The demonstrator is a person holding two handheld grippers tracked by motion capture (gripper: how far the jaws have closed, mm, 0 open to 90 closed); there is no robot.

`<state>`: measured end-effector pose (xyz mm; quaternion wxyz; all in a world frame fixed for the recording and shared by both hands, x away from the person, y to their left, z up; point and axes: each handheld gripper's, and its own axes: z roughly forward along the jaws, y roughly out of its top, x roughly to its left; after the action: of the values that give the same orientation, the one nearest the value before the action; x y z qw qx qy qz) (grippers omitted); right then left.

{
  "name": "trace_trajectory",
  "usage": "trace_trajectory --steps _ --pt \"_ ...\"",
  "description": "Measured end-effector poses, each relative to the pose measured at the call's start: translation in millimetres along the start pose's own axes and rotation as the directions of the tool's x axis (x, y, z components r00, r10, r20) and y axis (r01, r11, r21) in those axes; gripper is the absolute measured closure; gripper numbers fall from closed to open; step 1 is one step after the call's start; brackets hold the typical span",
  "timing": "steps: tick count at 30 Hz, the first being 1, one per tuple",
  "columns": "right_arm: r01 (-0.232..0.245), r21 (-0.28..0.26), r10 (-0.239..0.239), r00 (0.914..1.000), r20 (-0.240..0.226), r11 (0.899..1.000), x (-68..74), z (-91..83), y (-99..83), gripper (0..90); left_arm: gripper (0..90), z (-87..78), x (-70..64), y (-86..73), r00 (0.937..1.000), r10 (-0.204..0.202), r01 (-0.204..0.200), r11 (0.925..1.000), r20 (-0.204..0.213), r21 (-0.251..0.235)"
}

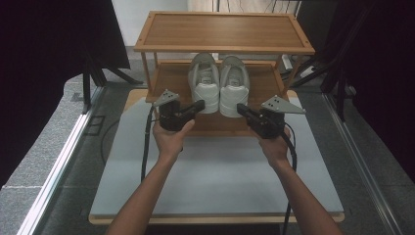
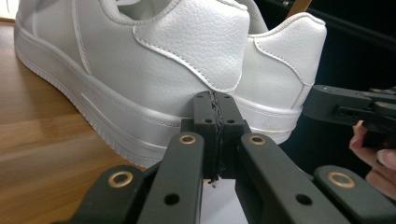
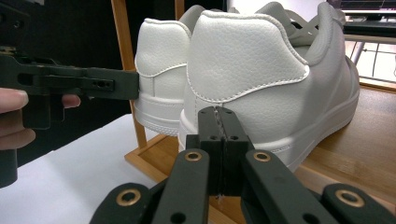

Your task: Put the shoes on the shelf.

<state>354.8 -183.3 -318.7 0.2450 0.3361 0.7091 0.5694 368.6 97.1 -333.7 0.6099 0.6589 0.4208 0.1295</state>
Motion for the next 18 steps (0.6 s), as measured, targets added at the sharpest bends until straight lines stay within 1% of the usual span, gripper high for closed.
trace_trajectory --steps 4,7,10,11,12,14,15,16,18 --pt "0.002 0.010 -0.002 0.9999 0.014 1.000 -1.6 3.4 1.7 89.6 89.5 0.3 -1.7 0.6 0.9999 0.005 -0.005 1.0000 -0.010 0.003" --pt "-0.009 0.015 0.008 0.9996 0.028 1.000 -4.4 8.5 3.3 89.6 89.3 0.3 -1.6 0.4 0.9999 0.006 -0.006 1.0000 -0.010 0.002" --pt "-0.021 0.012 0.020 0.9993 0.031 1.000 -7.5 13.2 3.8 89.6 89.3 0.3 -2.1 0.8 0.9999 0.008 -0.008 1.0000 -0.014 0.004" --pt "-0.033 0.010 0.032 0.9992 0.025 0.999 -8.9 14.4 3.9 89.6 89.2 0.2 -2.3 1.0 0.9998 0.013 -0.013 0.9999 -0.017 0.005" --pt "-0.043 0.008 0.042 0.9989 0.020 0.999 -9.4 14.7 4.0 89.6 89.2 0.3 -2.4 1.1 0.9996 0.019 -0.019 0.9998 -0.019 0.005" --pt "-0.039 0.009 0.039 0.9990 0.020 0.999 -9.5 14.4 3.6 89.5 89.3 0.5 -4.1 1.1 0.9986 0.041 -0.041 0.9991 -0.032 0.008" --pt "-0.041 0.008 0.041 0.9990 0.017 0.999 -9.9 14.0 3.0 89.5 89.5 0.6 -5.6 1.2 0.9975 0.056 -0.056 0.9984 -0.044 0.009" --pt "-0.052 0.010 0.052 0.9985 0.014 0.999 -10.3 13.5 2.2 89.4 89.7 0.7 -6.1 1.4 0.9966 0.067 -0.066 0.9977 -0.049 0.012" --pt "-0.058 0.019 0.058 0.9983 0.009 0.998 -11.4 13.3 0.8 89.2 90.0 1.2 -7.2 2.4 0.9943 0.089 -0.088 0.9960 -0.060 0.017"
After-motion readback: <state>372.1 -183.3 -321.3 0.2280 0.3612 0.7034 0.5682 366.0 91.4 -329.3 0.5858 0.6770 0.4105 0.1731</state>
